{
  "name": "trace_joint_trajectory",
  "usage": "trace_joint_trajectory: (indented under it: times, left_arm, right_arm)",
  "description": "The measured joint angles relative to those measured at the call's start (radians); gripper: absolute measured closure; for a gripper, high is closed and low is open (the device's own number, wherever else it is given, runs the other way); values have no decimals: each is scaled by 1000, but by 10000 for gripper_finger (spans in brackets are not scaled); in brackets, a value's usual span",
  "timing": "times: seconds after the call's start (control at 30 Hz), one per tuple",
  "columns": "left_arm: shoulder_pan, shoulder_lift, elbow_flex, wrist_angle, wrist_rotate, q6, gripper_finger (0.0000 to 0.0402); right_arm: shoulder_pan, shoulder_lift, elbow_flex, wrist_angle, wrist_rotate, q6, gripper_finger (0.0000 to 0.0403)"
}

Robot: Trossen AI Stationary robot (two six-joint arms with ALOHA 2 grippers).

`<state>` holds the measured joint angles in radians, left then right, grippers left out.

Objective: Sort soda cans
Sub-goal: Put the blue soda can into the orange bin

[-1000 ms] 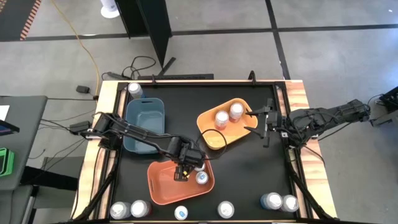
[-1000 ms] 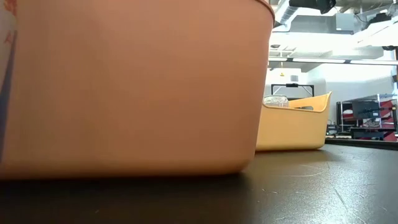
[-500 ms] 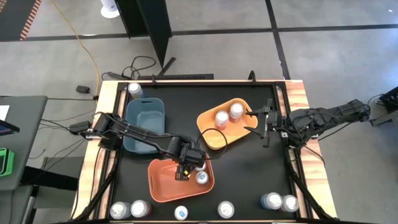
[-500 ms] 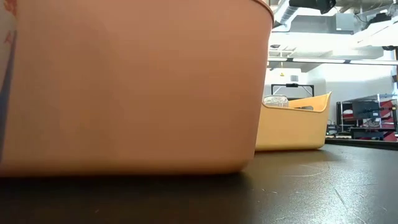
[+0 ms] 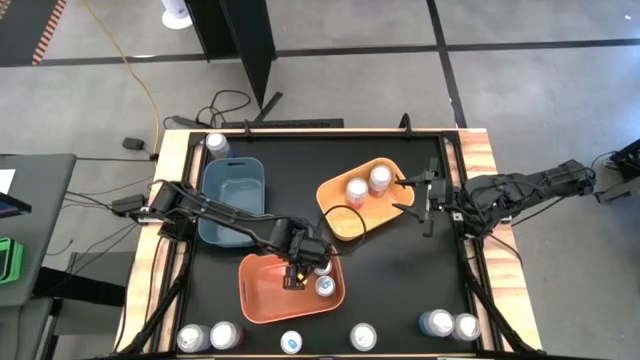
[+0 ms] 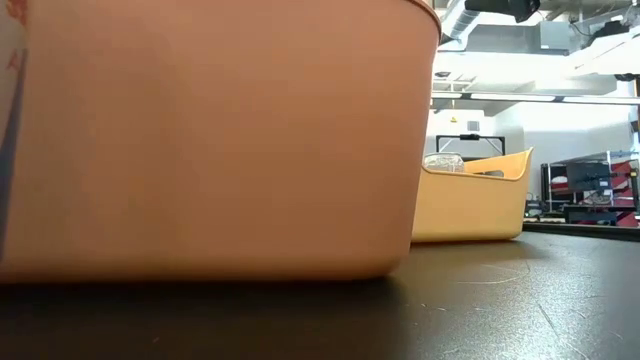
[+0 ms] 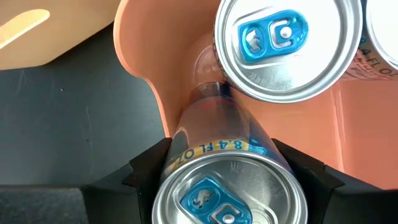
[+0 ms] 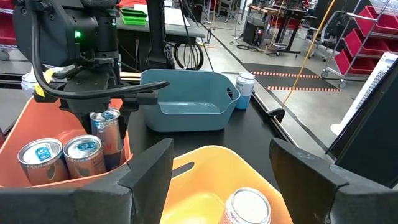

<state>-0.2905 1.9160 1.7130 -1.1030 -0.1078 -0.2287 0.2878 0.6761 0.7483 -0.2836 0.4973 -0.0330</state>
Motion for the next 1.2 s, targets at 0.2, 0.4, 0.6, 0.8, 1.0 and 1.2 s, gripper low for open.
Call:
trace_joint_trajectory:
  times: [0.2, 0.4, 0.6, 0.8, 1.0, 1.2]
  left_arm:
    - [0, 0, 0, 3, -6, -4, 172]
    - [0, 0, -1, 28, -12, -3, 165]
    - [0, 0, -1, 46, -12, 0, 161]
    - [-2, 0, -1, 50, 10, 8, 158]
    - [-11, 0, -1, 44, 25, 10, 158]
    - [-16, 5, -1, 54, 43, 14, 158]
  right_arm:
    - [0, 0, 0, 0, 0, 0, 121]
    - [0, 0, 0, 0, 0, 0, 121]
    - [0, 0, 0, 0, 0, 0, 121]
    - [0, 0, 0, 0, 0, 1, 121]
    - [0, 0, 0, 0, 0, 1, 121]
    - [0, 0, 0, 0, 0, 1, 121]
